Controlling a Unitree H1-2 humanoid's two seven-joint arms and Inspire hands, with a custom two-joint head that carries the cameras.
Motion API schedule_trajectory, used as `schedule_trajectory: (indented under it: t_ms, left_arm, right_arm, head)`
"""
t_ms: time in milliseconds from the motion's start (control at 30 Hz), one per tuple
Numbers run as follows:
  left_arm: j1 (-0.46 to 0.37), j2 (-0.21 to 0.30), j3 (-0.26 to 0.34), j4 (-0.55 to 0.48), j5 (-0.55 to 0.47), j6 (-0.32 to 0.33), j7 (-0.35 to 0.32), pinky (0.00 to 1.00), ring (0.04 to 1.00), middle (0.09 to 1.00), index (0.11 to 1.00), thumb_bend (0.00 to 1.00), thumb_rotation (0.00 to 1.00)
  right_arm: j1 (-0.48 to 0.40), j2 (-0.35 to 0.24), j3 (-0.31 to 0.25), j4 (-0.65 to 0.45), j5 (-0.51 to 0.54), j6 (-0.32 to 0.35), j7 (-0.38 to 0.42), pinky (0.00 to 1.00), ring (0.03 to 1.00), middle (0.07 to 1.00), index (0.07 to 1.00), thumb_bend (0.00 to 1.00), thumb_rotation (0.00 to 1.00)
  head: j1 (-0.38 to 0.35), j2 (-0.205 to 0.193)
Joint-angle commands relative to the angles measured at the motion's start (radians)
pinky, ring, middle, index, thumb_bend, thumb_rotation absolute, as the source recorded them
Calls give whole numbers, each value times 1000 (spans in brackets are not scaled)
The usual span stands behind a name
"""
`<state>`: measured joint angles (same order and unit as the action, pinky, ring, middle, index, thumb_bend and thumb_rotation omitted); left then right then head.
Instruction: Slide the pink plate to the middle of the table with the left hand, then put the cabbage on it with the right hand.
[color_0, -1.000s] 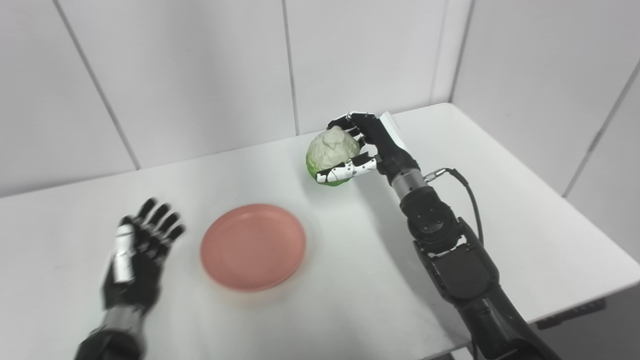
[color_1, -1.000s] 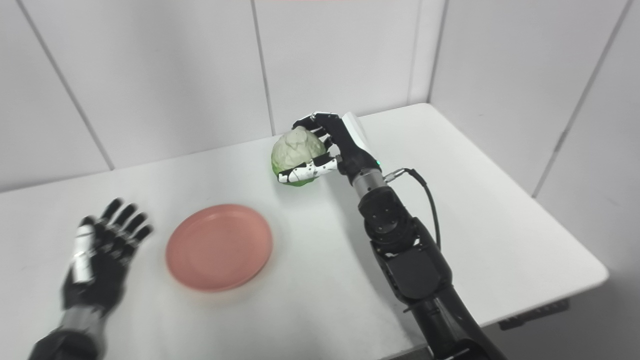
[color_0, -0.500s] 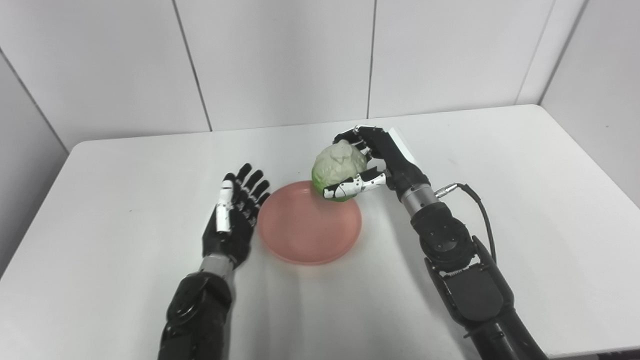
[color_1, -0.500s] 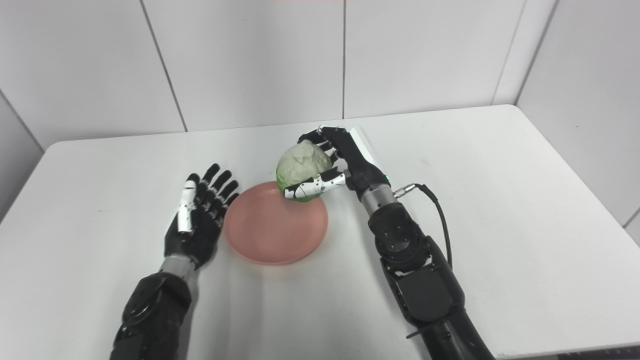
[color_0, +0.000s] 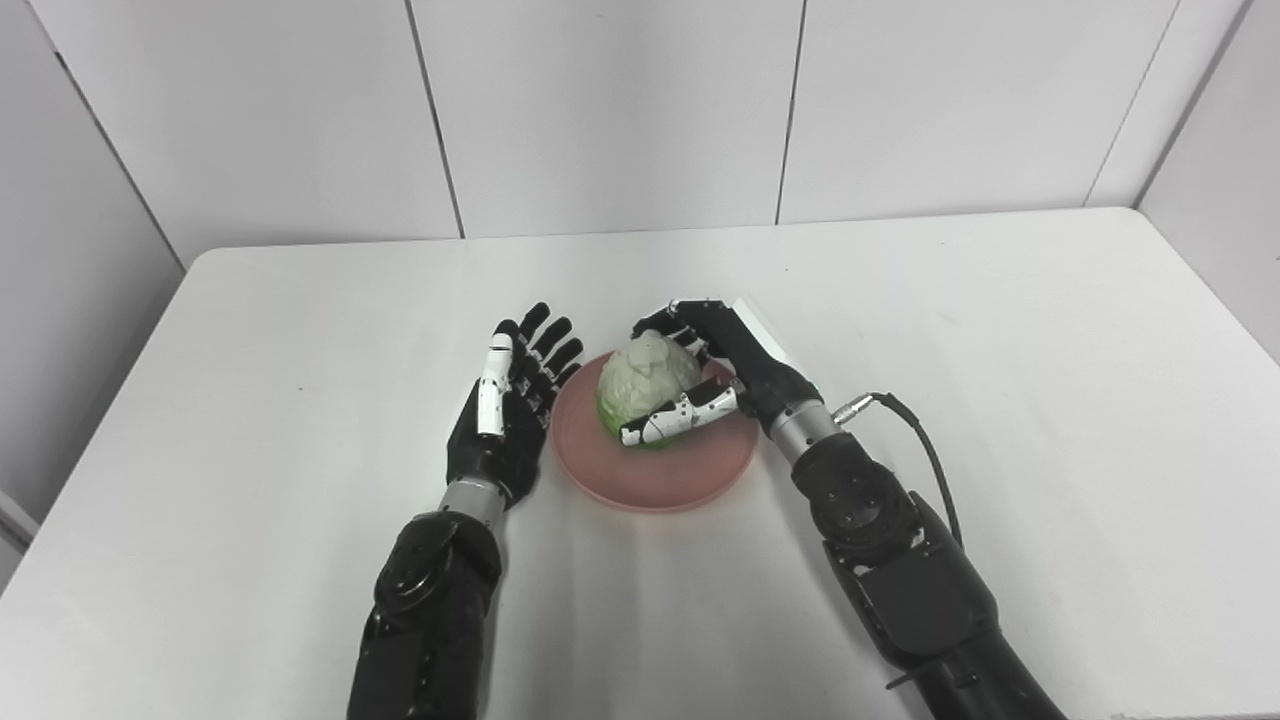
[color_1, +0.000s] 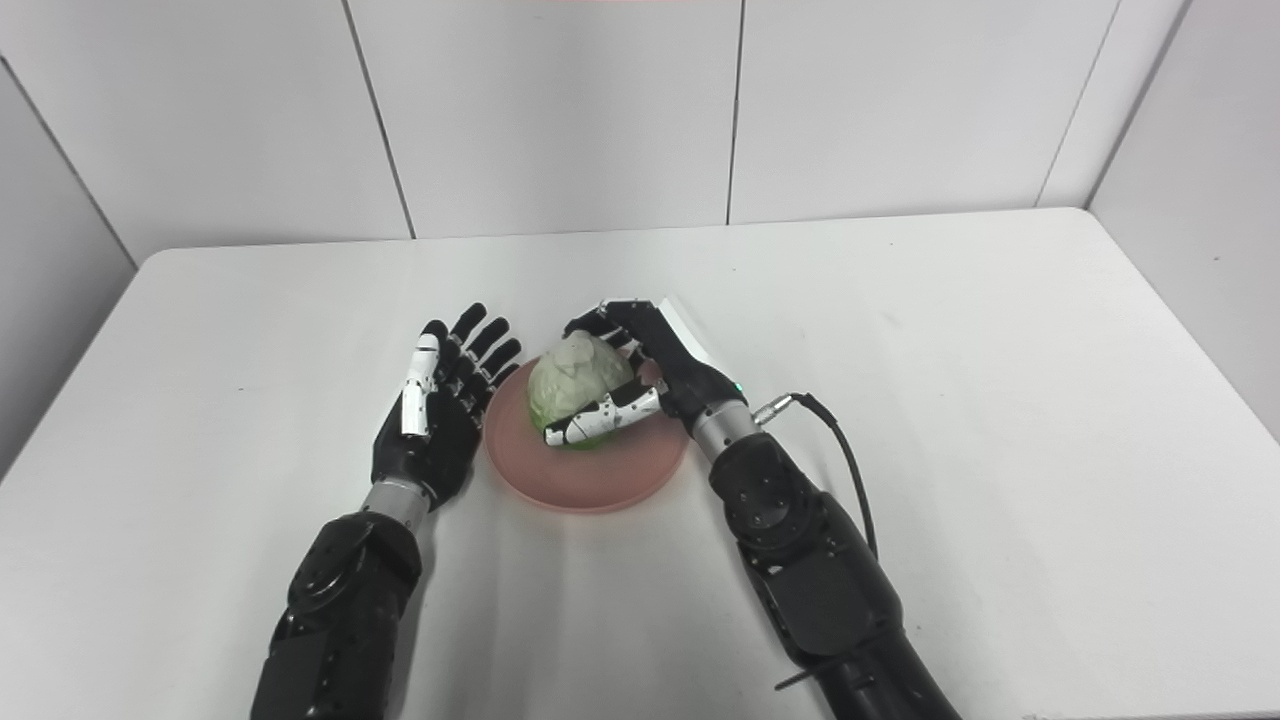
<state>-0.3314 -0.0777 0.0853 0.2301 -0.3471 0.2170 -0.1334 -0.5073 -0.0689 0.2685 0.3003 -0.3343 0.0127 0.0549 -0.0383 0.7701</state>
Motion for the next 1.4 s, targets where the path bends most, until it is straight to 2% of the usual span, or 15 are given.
schedule_trajectory:
  t_ms: [0,500,767,867,1033,1067,1100,1133,1167,1233,1367]
  left_arm:
    - [10,-9,-5,22,12,31,19,936,919,926,915,391,1000]
    - [10,-11,-8,11,20,47,20,940,935,941,934,387,1000]
    - [9,-12,-10,13,22,44,16,949,940,946,939,398,1000]
    - [8,-11,-10,14,24,42,17,949,938,945,938,400,1000]
    - [8,-11,-12,9,30,42,20,945,934,940,934,404,1000]
    - [9,-11,-12,8,31,42,20,943,935,940,935,403,1000]
    - [9,-11,-11,7,30,43,20,942,935,941,935,403,1000]
    - [8,-11,-10,6,30,46,22,942,935,941,935,403,1000]
    - [8,-11,-11,6,31,48,23,941,935,941,935,405,1000]
    - [7,-8,-13,6,34,52,23,940,936,941,936,410,1000]
    - [8,-5,-18,2,37,56,25,937,935,938,936,412,1000]
  right_arm:
    - [-37,8,1,5,-3,-73,-16,351,401,445,523,526,0]
    - [-61,-21,28,150,-81,-188,-64,347,393,436,524,525,0]
    - [-74,-44,43,211,-100,-260,-77,383,422,454,510,529,0]
    - [-75,-47,40,220,-93,-267,-71,391,433,456,509,529,0]
    - [-72,-58,45,187,-77,-234,-20,409,452,450,523,527,1]
    - [-71,-62,48,178,-78,-233,-11,466,509,466,519,528,3]
    - [-71,-66,52,169,-83,-232,-2,499,544,525,563,650,49]
    - [-73,-76,63,154,-100,-230,8,513,560,561,593,728,79]
    - [-73,-85,75,133,-118,-218,24,558,606,622,648,810,171]
    - [-74,-105,97,79,-148,-175,66,644,695,724,755,905,337]
    - [-70,-119,106,0,-160,-87,145,740,812,850,892,992,468]
  head:
    - [1,3]
    - [-6,15]
    - [-7,16]
    - [-7,16]
    - [-9,16]
    - [-9,16]
    - [-9,16]
    - [-10,16]
    - [-10,16]
    - [-11,17]
    - [-11,16]
